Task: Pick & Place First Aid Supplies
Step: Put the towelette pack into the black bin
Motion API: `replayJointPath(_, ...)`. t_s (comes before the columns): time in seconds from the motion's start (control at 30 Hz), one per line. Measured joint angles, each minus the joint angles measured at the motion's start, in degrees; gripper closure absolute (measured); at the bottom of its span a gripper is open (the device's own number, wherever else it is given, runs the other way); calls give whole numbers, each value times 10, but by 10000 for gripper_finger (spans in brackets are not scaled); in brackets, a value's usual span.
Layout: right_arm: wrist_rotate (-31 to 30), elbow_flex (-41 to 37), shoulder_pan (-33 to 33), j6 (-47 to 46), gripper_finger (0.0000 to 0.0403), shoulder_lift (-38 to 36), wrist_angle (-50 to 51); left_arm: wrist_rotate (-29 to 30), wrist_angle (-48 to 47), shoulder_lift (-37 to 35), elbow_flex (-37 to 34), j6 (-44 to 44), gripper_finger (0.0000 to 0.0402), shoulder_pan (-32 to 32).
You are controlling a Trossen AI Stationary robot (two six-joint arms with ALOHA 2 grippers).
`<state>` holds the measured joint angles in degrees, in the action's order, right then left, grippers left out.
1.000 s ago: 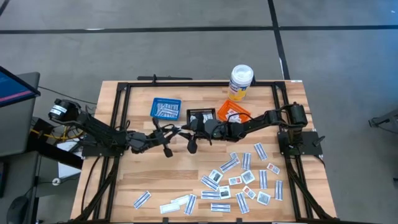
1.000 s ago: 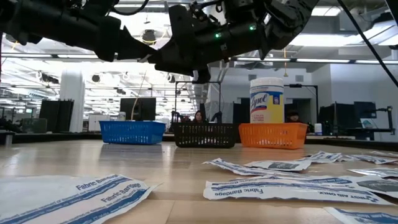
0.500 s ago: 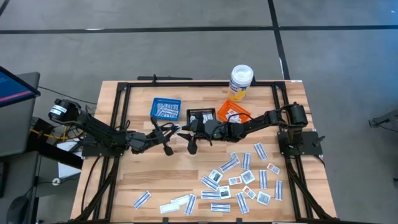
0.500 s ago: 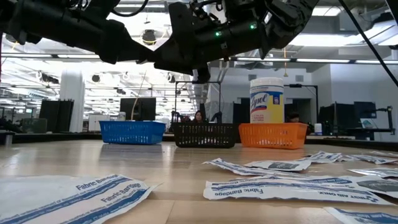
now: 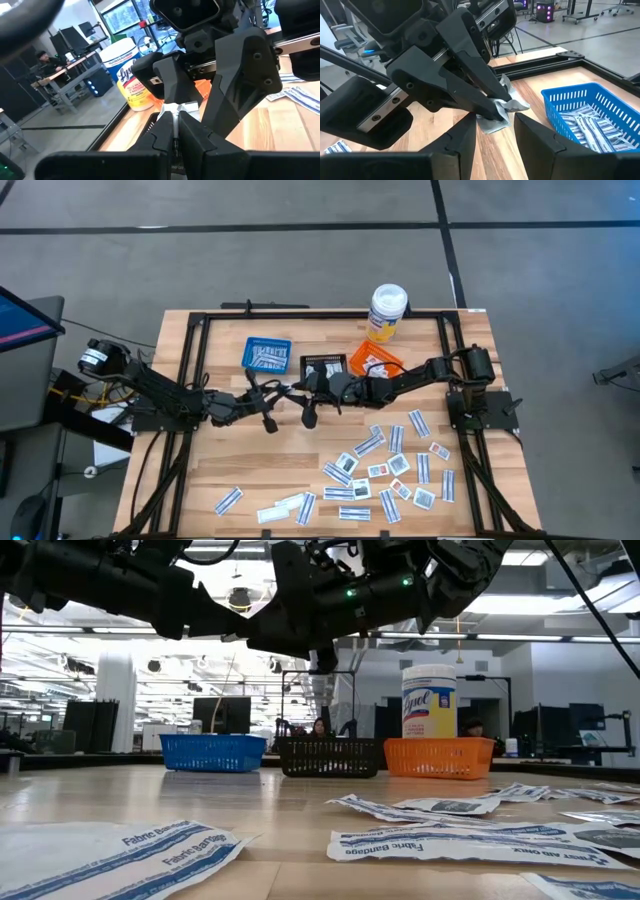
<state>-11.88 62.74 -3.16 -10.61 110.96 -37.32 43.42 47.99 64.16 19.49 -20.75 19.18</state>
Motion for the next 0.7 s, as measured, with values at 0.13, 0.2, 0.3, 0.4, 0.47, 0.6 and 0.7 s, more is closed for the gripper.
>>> replayJointPath(0.13,0,0,0,0,276,0,0,1,0,0,0,0,379,0)
replayJointPath(0.2,0,0,0,-1,277,0,0,1,0,0,0,0,379,0)
replayJointPath(0.3,0,0,0,-28,282,0,3,1,0,0,0,0,379,0)
replayJointPath(0.4,2,0,0,-50,287,0,15,0,0,0,0,0,379,0)
replayJointPath(0.47,-2,0,-2,-53,289,0,15,0,1,0,0,0,379,0)
replayJointPath(0.6,-2,0,-1,-93,289,0,14,0,1,0,0,0,379,0)
replayJointPath(0.7,-2,0,-1,-92,289,0,14,0,1,0,0,0,379,0)
